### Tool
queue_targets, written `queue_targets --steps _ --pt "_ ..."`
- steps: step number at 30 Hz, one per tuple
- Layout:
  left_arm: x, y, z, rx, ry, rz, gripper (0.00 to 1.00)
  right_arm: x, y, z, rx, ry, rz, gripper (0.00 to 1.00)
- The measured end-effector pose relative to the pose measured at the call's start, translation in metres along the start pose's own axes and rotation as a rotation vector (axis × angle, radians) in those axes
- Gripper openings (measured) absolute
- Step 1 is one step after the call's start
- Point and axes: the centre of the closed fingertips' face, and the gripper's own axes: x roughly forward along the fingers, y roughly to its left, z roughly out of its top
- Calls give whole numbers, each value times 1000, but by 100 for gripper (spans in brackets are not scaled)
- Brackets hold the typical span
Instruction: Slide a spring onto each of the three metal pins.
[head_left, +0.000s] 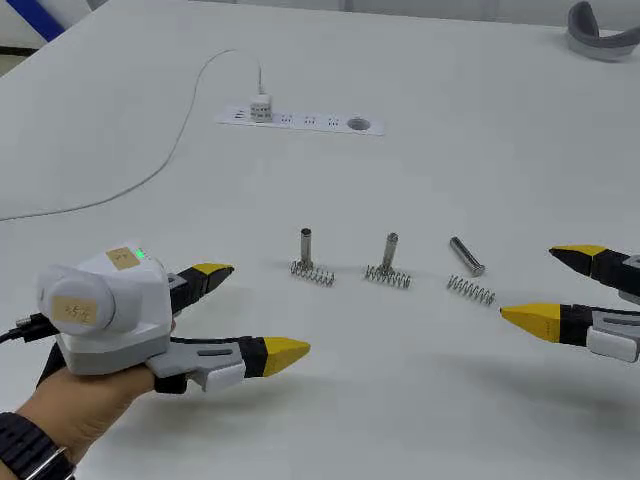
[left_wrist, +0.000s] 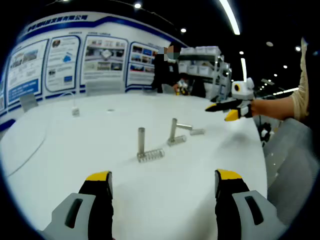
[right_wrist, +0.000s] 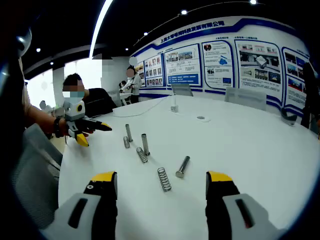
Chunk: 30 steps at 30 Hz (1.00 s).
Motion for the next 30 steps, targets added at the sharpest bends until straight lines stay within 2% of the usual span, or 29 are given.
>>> queue_targets --steps 16,21,30 --pt "2 1 7 12 -6 -2 85 -2 -2 3 4 -9 -8 73" --pt "2 0 5 13 3 -5 85 -1 -2 3 2 -2 -6 73" --pt "1 0 8 6 -10 4 85 8 -7 17 -14 19 -10 70"
